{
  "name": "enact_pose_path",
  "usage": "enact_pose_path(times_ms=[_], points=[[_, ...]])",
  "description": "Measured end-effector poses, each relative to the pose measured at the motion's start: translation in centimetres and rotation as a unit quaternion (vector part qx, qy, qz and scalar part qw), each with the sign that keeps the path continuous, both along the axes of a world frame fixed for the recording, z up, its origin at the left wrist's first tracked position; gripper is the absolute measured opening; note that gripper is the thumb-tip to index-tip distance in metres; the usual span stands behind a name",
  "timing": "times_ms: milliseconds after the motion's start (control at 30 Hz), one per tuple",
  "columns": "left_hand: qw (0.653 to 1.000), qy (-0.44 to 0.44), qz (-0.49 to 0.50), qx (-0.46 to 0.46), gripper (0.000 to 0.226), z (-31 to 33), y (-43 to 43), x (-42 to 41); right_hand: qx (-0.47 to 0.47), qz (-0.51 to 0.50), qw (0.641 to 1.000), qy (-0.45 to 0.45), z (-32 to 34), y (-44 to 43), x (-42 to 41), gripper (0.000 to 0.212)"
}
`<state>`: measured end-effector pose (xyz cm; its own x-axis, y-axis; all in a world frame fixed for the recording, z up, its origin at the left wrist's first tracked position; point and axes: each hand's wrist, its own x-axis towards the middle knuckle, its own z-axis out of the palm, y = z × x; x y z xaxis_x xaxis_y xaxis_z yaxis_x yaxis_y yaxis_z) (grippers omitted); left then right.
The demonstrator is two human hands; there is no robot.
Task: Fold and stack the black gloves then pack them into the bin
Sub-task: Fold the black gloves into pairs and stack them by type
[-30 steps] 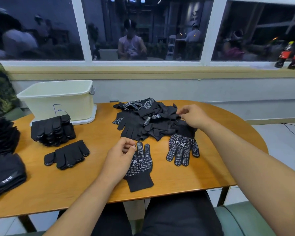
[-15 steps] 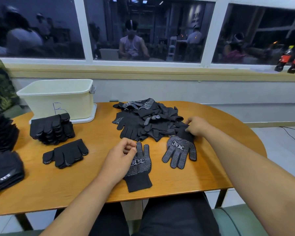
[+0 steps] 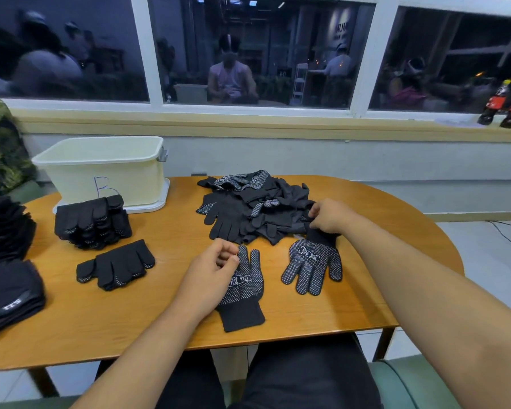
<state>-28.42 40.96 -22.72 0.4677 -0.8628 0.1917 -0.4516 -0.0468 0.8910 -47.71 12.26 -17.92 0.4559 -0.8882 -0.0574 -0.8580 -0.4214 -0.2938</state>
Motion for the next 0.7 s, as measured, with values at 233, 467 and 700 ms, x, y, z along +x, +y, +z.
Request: enact_pose_path(times_ms=[233,467,700], points=[[1.0,-0.004,-0.002,0.005,0.01,-0.1,-0.1,0.1,-0.057,0.041,0.997,-0.015,0.6,0.7,0.5,0.021],[1.0,-0.003,-0.001,0.007,0.008,-0.1,-0.1,0.0,-0.143,0.161,0.971,-0.104,0.9,1.9,4.7,0.034],[1.0,-0.007,-0.006,0.009,0.01,-0.2,0.0,0.2,-0.201,0.131,0.967,-0.09,1.6,2.5,6.2,0.018]])
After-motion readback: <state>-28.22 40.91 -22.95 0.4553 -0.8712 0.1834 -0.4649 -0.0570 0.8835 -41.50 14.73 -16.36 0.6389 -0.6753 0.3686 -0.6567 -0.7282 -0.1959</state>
